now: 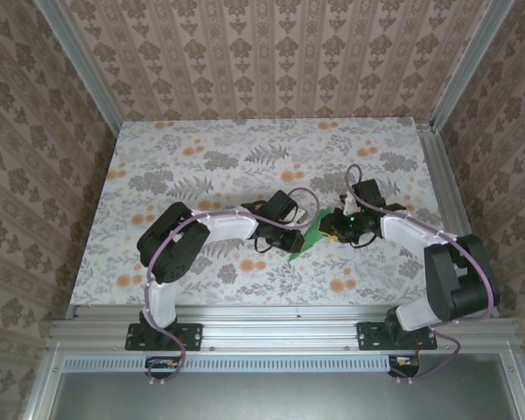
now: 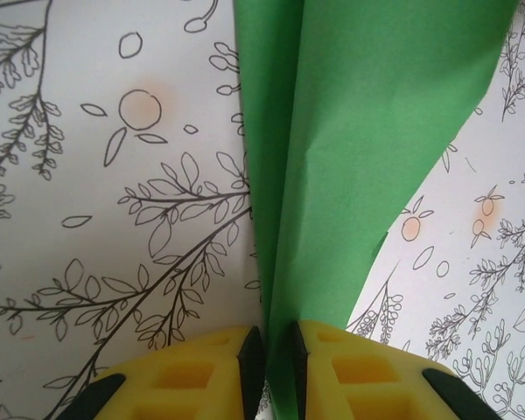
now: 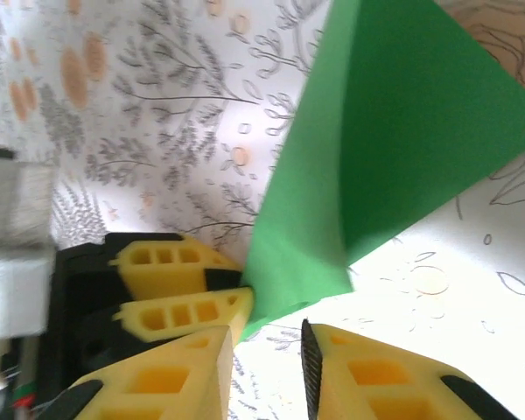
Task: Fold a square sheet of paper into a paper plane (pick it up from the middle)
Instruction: Fold the wing for the fifth time at the center of the table.
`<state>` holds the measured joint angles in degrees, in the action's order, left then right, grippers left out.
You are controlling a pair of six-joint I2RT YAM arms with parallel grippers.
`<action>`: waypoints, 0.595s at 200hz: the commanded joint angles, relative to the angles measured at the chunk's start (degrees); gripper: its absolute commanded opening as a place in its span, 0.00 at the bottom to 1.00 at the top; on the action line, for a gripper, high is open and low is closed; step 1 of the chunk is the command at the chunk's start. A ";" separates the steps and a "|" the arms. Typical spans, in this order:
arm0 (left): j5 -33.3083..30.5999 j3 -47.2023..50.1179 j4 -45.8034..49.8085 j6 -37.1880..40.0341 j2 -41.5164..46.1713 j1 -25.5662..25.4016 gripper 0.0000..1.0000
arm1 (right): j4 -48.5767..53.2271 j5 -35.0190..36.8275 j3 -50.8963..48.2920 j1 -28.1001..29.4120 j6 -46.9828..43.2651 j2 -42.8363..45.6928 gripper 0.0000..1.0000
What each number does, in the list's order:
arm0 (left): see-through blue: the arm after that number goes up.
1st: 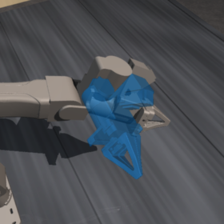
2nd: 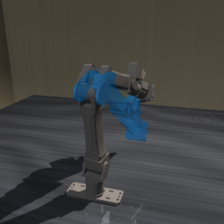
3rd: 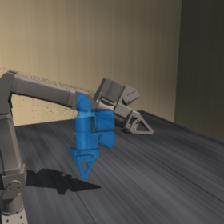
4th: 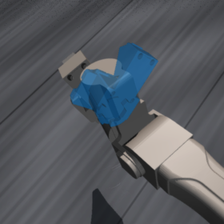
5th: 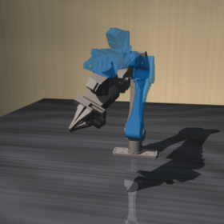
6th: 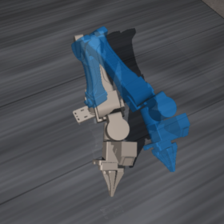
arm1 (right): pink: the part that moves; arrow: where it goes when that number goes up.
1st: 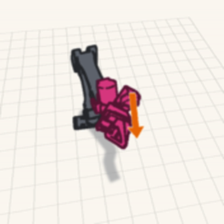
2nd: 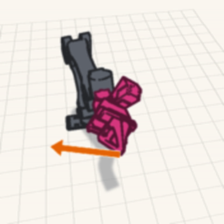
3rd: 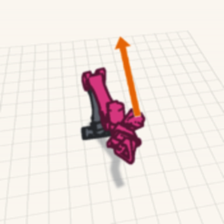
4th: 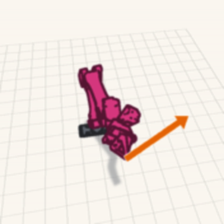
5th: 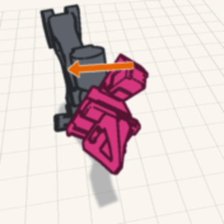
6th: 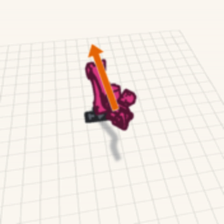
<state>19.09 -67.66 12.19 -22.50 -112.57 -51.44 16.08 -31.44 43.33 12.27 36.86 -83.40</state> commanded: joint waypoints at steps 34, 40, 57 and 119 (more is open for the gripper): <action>-7.40 0.19 2.84 1.81 -6.78 -1.55 0.21 | -12.24 -6.10 -4.73 0.87 9.52 -1.42 0.06; -7.57 0.24 2.87 1.89 -6.78 -1.69 0.21 | -14.32 -6.38 -5.35 0.94 10.66 -2.31 0.04; -8.02 0.25 3.01 2.17 -6.86 -1.99 0.21 | -19.08 -6.96 -6.43 0.95 12.99 -4.77 0.01; -7.94 0.58 2.02 3.02 -7.57 -2.56 0.20 | -26.08 -7.20 -6.51 1.73 15.76 -10.91 0.00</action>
<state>15.49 -69.23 14.57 -21.23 -113.03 -52.80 -6.26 -37.82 36.58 13.58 50.87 -92.14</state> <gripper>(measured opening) 0.202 0.065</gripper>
